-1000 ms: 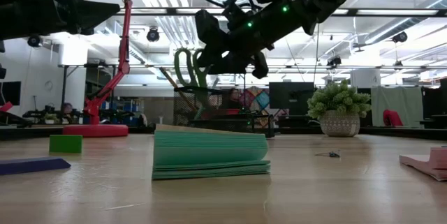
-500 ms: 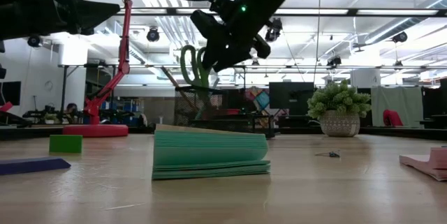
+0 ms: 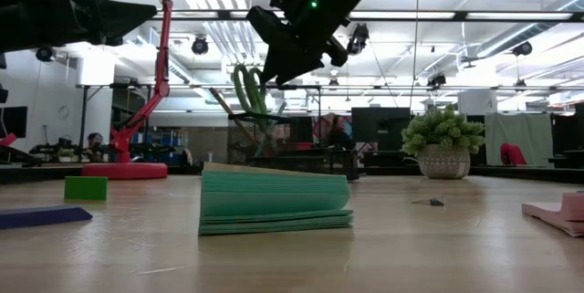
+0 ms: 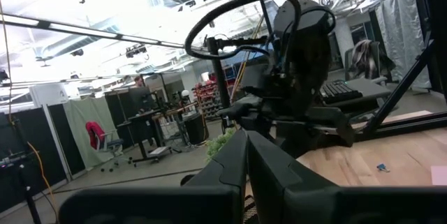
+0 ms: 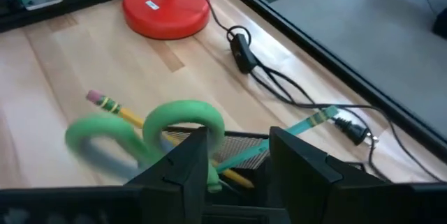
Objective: Pick and place office supplies into organizer
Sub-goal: Put the green scissors into the black desk organizer, then put the blue sticky notes into the black desk organizer
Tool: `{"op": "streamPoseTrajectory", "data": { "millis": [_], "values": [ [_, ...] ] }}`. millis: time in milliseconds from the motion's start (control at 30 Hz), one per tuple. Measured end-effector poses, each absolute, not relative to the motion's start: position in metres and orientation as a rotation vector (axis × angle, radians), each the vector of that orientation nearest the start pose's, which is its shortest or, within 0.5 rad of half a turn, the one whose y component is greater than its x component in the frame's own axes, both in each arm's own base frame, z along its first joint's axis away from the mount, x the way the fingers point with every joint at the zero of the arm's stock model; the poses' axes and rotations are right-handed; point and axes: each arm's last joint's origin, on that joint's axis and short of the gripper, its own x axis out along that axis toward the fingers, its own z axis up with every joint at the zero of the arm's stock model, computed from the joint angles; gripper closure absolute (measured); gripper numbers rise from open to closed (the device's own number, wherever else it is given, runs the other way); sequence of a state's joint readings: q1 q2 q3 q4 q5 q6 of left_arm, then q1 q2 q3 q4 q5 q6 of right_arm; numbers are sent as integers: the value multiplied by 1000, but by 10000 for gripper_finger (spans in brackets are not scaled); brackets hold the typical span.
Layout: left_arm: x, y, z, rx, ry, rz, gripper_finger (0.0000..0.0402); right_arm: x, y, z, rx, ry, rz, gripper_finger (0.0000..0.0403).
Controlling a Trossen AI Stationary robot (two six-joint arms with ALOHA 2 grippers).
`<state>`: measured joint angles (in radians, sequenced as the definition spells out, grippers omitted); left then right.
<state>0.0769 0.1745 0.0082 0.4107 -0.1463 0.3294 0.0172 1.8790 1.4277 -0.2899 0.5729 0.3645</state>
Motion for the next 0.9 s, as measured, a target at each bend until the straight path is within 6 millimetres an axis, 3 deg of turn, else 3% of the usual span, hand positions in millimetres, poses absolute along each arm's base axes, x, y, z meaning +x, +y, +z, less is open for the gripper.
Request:
{"op": "streamPoseTrajectory", "data": {
  "millis": [533,900],
  "values": [
    [104,12,191,318,-205,260,402,414,-9,240,94,644,-613,268],
    [104,12,191,318,-205,260,402,418,22,255,11,621,-513,291]
  ]
}}
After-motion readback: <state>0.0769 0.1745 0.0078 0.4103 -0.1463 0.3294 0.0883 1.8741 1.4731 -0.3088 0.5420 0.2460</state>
